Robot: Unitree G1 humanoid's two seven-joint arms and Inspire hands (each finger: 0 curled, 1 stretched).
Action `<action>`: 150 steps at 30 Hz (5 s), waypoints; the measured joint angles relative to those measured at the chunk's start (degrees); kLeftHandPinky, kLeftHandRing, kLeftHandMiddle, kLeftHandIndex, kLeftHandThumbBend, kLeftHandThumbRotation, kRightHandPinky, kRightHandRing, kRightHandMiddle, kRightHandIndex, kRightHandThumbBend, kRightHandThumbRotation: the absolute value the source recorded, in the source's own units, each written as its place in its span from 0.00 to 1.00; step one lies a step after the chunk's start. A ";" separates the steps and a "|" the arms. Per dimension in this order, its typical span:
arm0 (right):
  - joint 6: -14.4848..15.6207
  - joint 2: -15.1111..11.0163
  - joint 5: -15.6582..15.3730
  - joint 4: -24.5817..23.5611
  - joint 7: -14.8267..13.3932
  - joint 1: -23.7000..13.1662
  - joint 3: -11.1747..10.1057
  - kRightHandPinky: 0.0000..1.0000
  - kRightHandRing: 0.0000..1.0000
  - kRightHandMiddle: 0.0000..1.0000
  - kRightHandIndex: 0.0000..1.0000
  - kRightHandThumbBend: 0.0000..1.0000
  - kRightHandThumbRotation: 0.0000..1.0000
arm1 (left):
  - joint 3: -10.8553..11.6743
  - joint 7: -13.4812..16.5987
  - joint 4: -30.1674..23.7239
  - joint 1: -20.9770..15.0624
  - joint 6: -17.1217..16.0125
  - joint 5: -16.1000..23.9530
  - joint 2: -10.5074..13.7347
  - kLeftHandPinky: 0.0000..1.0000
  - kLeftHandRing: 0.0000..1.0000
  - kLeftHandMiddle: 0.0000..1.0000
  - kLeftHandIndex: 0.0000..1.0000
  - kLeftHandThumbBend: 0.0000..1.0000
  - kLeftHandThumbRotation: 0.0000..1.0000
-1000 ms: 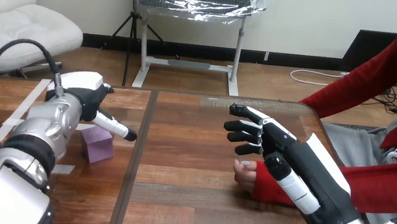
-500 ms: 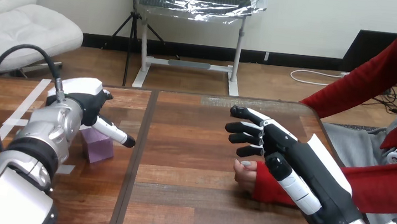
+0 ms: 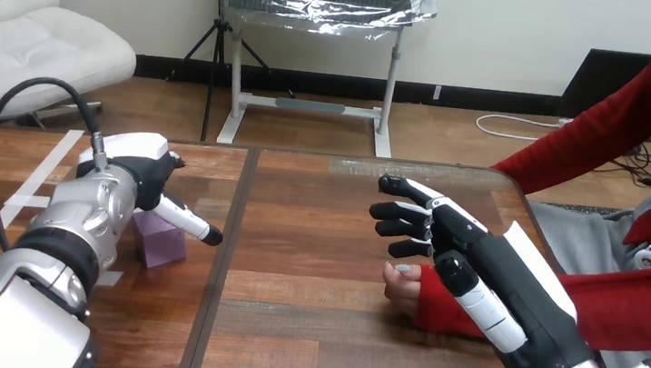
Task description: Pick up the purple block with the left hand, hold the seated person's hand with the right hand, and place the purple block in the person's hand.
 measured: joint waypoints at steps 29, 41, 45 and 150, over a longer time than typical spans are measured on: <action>0.09 0.00 0.01 -1.24 0.00 0.00 0.00 0.75 0.81 0.83 0.88 1.00 1.00 | 0.17 -1.65 0.35 1.73 2.05 -1.73 -0.54 0.88 0.98 0.99 0.96 1.00 0.54; 0.11 0.00 0.01 -1.88 0.00 0.00 0.00 0.73 0.80 0.82 0.87 1.00 1.00 | 0.08 -1.67 0.55 2.46 2.12 -1.70 -0.57 0.90 0.98 0.97 0.95 1.00 0.54; 0.15 0.00 0.01 -1.88 0.00 0.00 0.00 0.73 0.80 0.82 0.87 1.00 1.00 | 0.00 -1.76 0.55 2.54 2.12 -1.56 -0.57 0.90 0.97 0.97 0.95 1.00 0.55; 1.03 0.00 0.24 -2.21 0.00 0.19 0.00 0.72 0.79 0.82 0.86 1.00 1.00 | 0.57 2.60 0.56 3.55 2.17 -4.61 -1.01 0.31 0.41 0.49 0.54 0.66 0.00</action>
